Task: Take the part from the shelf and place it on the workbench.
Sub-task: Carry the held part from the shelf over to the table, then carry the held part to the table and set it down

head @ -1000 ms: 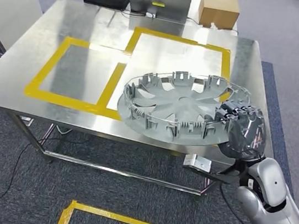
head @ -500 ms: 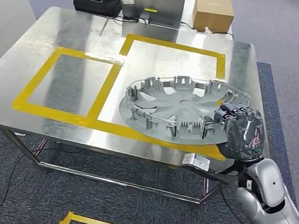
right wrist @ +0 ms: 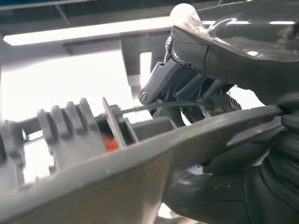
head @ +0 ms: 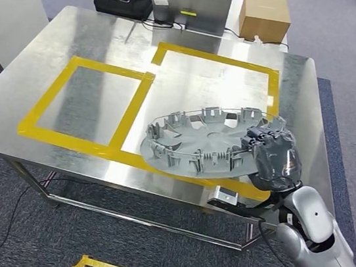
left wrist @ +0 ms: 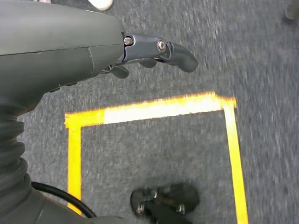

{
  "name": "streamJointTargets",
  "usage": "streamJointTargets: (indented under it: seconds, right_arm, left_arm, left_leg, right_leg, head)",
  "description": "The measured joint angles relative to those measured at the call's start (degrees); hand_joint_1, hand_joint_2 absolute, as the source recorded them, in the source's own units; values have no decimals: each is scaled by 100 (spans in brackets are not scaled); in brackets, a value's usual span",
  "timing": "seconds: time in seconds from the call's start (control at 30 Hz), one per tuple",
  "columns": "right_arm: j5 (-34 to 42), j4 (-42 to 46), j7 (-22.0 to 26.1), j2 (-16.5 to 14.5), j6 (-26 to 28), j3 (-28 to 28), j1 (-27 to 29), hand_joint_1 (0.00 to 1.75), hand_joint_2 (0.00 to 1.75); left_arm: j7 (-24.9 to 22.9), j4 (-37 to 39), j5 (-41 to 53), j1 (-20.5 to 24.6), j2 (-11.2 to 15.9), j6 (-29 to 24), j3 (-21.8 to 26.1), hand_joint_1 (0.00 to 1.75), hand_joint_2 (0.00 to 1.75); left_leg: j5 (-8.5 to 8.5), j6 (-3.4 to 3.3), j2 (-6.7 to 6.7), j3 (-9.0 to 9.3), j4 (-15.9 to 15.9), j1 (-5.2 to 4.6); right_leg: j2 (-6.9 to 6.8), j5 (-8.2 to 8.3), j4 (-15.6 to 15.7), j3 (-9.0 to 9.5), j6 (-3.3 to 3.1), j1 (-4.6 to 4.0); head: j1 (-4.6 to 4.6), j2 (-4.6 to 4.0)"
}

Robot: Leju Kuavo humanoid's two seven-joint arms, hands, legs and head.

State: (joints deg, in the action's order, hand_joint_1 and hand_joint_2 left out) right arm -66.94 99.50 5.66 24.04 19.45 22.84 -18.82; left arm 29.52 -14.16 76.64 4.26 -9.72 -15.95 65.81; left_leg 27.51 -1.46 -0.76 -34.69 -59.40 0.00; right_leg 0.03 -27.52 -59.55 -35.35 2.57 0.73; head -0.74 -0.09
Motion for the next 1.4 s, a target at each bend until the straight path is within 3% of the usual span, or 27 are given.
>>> streamJointTargets:
  seconds: [0.1,0.17,0.27,0.3,0.33,0.37,0.4,0.47,0.53,0.67,0.7,0.77,0.83,0.87,0.9,0.93,1.0,1.03,1.17,1.2,1.27,1.33,1.37,1.4]
  right_arm:
    - [-114,-229,-65,-53,-161,244,-159,175,175]
    - [-155,-374,-97,-121,-236,387,-256,175,175]
    - [-168,-543,-110,-213,-276,549,-366,175,175]
    - [-169,-589,-111,-234,-281,589,-378,175,175]
    - [-169,-630,-113,-252,-287,622,-384,175,175]
    - [-169,-665,-116,-269,-303,653,-394,175,175]
    - [-171,-699,-123,-289,-328,684,-411,175,175]
    - [-190,-795,-146,-340,-404,753,-476,175,175]
    - [-218,-940,-175,-395,-478,842,-528,175,175]
    - [-231,-1137,-209,-474,-525,979,-550,175,175]
    - [-231,-1175,-211,-485,-533,1004,-568,175,175]
    - [-231,-1284,-220,-508,-577,1060,-591,175,175]
    - [-232,-1430,-228,-539,-648,1130,-589,175,175]
    - [-231,-1498,-232,-554,-688,1169,-589,175,175]
    - [-226,-1565,-237,-569,-739,1212,-594,175,175]
    - [-211,-1627,-242,-581,-802,1257,-608,175,175]
    - [-139,-1747,-236,-600,-969,1346,-657,175,175]
    - [-92,-1803,-224,-607,-1056,1386,-681,175,175]
    - [124,-2017,-147,-614,-1389,1521,-760,175,175]
    - [183,-2069,-133,-614,-1478,1558,-807,175,175]
    - [301,-2182,-113,-614,-1637,1652,-907,175,175]
    - [400,-2297,-99,-614,-1739,1752,-975,87,87]
    - [437,-2343,-95,-614,-1773,1789,-998,44,44]
    - [472,-2382,-91,-614,-1804,1826,-1022,0,0]
  left_arm:
    - [-4,2,56,11,11,227,-55,0,175]
    - [-5,2,61,20,19,275,-84,0,175]
    - [-8,2,61,24,25,296,-101,0,175]
    - [-11,2,61,19,26,298,-104,0,175]
    - [-14,2,61,14,26,300,-106,0,175]
    - [-17,2,63,11,27,312,-110,0,175]
    - [-19,2,65,11,30,330,-116,0,175]
    - [-17,2,72,18,42,380,-135,0,175]
    - [-11,2,76,32,50,410,-160,0,175]
    - [2,2,88,34,46,429,-202,0,175]
    - [3,2,92,39,44,431,-211,0,175]
    - [5,2,102,47,35,433,-224,0,175]
    - [5,2,116,44,24,434,-233,0,175]
    - [5,2,121,44,21,435,-238,0,175]
    - [5,2,122,45,18,435,-244,0,175]
    - [5,2,122,48,15,437,-250,0,175]
    - [2,2,121,50,16,443,-258,0,175]
    - [0,2,118,47,17,448,-260,0,175]
    - [-13,2,81,30,28,469,-259,0,175]
    - [-14,2,74,30,32,472,-260,0,175]
    - [-16,2,68,28,36,479,-260,0,175]
    - [-22,2,61,14,38,484,-260,0,175]
    - [-30,2,58,5,39,485,-260,0,175]
    - [-37,2,58,-2,40,483,-260,0,175]
  left_leg:
    - [7,67,3,-3,0,-7]
    - [137,128,11,-56,-169,-2]
    - [626,193,26,-531,-1210,10]
    - [723,195,28,-696,-1537,12]
    - [709,188,29,-777,-1678,11]
    - [576,169,29,-747,-1579,9]
    - [363,139,29,-619,-1279,4]
    - [-13,57,31,-254,-472,-19]
    - [-96,14,35,-60,-43,-42]
    - [-115,-47,35,-6,99,-14]
    - [-131,-67,37,9,130,3]
    - [-136,-88,38,15,140,11]
    - [-129,-91,38,17,138,13]
    - [-125,-86,37,21,135,18]
    - [-117,-74,34,26,128,25]
    - [-103,-54,31,30,116,29]
    - [-75,5,25,16,76,11]
    - [-71,35,24,7,62,-2]
    - [-2,137,28,-13,-28,2]
    - [117,165,31,-85,-209,6]
    - [466,207,36,-388,-892,16]
    - [662,215,37,-673,-1497,21]
    - [611,206,37,-693,-1533,21]
    - [456,187,37,-602,-1342,20]
  right_leg:
    - [12,-45,60,53,-96,-10]
    - [1,-49,83,88,-164,8]
    - [-20,-67,95,130,-240,10]
    - [-22,-74,95,140,-249,4]
    - [-20,-79,95,151,-256,-3]
    - [-16,-87,95,166,-261,-10]
    - [-10,-94,95,185,-261,-16]
    - [6,-117,91,214,-249,-34]
    - [15,-127,93,211,-210,-50]
    - [4,-210,21,152,-91,-49]
    - [4,-332,-188,49,-64,-46]
    - [2,-673,-926,-316,-15,-28]
    - [0,-813,-1482,-616,27,-8]
    - [-1,-718,-1448,-620,41,3]
    - [-4,-524,-1181,-507,51,15]
    - [-9,-306,-771,-321,61,31]
    - [-13,-71,-92,34,44,39]
    - [-9,-57,56,116,19,37]
    - [-3,-64,103,158,-132,37]
    - [-5,-57,114,169,-167,47]
    - [-7,-56,120,178,-209,48]
    - [-6,-58,119,182,-222,37]
    - [-2,-59,119,187,-224,32]
    - [2,-60,118,196,-224,27]
  head:
    - [6,0]
    - [16,0]
    - [26,0]
    - [26,0]
    - [26,0]
    - [27,0]
    - [27,0]
    - [26,0]
    - [21,0]
    - [11,0]
    - [1,0]
    - [-13,0]
    - [-13,0]
    - [-15,0]
    - [-15,0]
    - [-16,0]
    - [-14,0]
    - [-12,0]
    - [1,0]
    - [9,0]
    - [27,0]
    - [27,0]
    - [27,0]
    - [27,0]
